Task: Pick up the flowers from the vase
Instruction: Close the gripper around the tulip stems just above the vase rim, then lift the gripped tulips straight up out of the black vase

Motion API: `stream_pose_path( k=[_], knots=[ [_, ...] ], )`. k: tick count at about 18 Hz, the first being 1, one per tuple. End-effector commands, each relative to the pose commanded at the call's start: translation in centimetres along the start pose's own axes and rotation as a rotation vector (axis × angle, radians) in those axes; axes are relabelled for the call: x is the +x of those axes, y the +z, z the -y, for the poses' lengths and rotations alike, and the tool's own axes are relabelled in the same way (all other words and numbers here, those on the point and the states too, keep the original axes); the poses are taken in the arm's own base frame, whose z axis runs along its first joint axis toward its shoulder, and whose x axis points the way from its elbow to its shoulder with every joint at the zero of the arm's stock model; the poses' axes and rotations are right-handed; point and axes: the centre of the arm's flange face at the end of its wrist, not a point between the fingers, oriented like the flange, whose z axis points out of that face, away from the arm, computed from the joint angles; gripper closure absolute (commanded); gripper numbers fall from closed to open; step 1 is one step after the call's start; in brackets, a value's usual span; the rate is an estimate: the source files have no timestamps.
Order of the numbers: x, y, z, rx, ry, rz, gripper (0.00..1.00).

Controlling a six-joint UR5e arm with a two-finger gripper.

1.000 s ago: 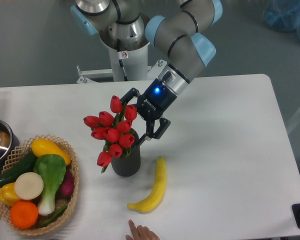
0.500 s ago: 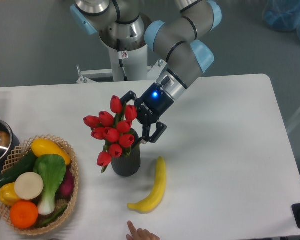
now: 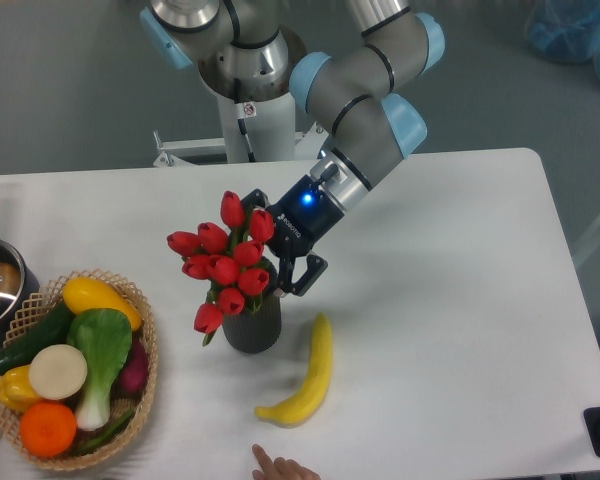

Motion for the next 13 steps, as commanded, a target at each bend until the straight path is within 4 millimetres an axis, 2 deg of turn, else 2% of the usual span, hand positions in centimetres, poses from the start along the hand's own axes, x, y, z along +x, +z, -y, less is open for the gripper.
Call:
stream_pose_path(
  k=[1,3,4,7,9,13],
  knots=[
    [-0.09,-0.02,0.19,0.014,0.003,0.0,0.05],
    [-0.14,0.04,0.09,0.018,0.0,-0.002,0.16],
    [-0.23,0.08,0.01,0.018,-0.001,-0.003,0.27],
    [-0.3,-0.07,-0.05,0.019,-0.002,0.0,0.36],
    [-0.27,-0.05,-0.09,0.019,-0.004,0.0,0.48],
    [-0.39,-0.38,-0.11,0.019,-0.005,0.007,0.49]
  ],
)
